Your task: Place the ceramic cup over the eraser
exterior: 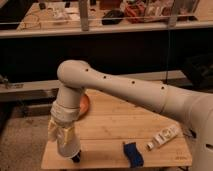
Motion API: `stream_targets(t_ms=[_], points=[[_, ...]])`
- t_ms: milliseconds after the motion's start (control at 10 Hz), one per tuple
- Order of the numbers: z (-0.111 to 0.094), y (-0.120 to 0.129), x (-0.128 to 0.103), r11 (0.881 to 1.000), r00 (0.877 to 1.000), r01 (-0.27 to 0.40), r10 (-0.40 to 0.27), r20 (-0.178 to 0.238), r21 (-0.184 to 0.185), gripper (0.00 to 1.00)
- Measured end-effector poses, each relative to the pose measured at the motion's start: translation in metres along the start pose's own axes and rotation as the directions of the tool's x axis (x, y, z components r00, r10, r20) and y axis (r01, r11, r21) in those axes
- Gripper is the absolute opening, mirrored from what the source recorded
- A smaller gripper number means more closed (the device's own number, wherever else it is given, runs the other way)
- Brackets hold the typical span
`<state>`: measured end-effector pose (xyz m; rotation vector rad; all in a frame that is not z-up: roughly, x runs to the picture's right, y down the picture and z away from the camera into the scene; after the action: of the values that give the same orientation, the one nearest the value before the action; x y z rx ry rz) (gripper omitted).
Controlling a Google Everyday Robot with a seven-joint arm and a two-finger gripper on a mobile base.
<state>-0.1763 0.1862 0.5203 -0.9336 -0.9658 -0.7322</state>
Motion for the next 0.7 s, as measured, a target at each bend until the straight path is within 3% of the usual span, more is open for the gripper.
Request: stream_targets(t_ms=[400,500,700], points=[[0.009,-0.002,0.004,1.0,1.0,0.024,-0.024,-0.012,-0.02,0.03],[0.01,-0.002,0.005,0.999,1.0,0.026,-0.026,-0.016,-0.021,0.09],[0.015,-0.003,0.007,0.999,0.999,0.034,-0.035,-0.04,-0.027,0.3]])
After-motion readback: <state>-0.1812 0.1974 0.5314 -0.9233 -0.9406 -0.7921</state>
